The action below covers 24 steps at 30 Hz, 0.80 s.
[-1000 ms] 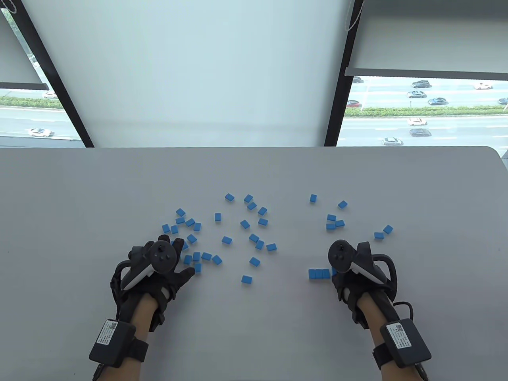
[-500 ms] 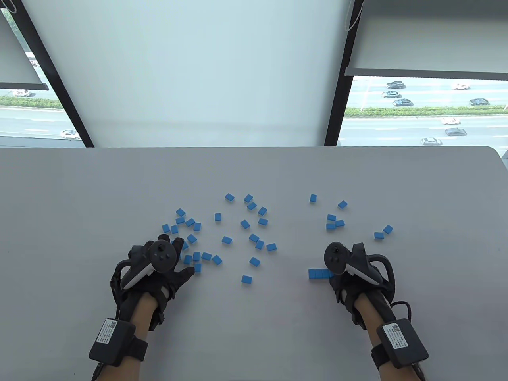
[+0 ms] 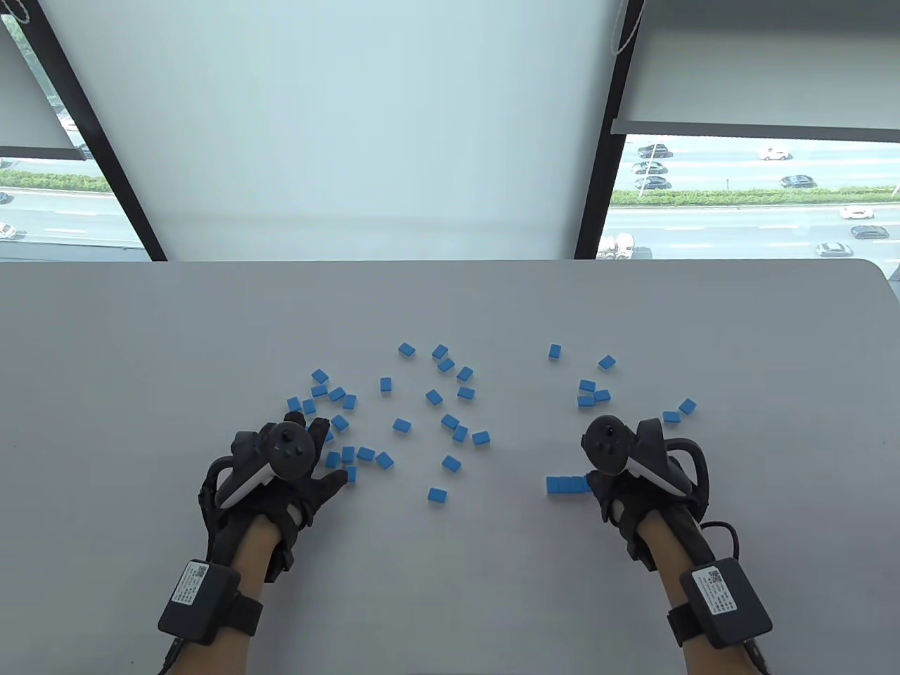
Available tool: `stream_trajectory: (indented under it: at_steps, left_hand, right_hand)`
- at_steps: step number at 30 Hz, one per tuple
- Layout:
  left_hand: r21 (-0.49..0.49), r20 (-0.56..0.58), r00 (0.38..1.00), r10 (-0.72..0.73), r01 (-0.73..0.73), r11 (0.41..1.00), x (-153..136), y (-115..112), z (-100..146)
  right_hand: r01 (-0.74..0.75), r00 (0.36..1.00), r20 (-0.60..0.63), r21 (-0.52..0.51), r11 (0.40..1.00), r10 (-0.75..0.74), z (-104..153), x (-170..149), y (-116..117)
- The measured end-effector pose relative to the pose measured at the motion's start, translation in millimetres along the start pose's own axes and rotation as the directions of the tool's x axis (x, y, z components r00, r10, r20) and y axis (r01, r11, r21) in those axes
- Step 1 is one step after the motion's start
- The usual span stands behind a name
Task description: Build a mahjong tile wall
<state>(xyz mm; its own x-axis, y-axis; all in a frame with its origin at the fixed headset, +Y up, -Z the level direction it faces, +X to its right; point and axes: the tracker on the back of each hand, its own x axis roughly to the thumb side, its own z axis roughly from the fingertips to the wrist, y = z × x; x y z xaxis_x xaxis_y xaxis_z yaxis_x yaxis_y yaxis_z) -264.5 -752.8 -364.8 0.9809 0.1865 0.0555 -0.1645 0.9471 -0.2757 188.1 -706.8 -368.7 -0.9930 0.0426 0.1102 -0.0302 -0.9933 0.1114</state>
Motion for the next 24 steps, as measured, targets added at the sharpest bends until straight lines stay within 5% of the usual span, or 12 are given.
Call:
stream_trajectory:
  at_steps: [6,13,24]
  left_hand:
    - [-0.004,0.000,1.000,0.004,-0.004,1.000,0.1,0.4,-1.5]
    - [-0.008,-0.002,1.000,0.000,0.000,1.000,0.2,1.3,-2.5]
    - [-0.013,-0.003,1.000,0.008,-0.008,1.000,-0.4,2.0,-3.8]
  right_hand:
    - [-0.003,1.000,0.014,-0.038,0.999,0.004,-42.0,4.2,-19.1]
    - [-0.034,0.999,-0.030,0.066,0.997,0.036,-89.7,2.9,1.3]
    - [-0.100,0.993,-0.058,0.049,0.994,0.103,-98.4,5.1,20.9]
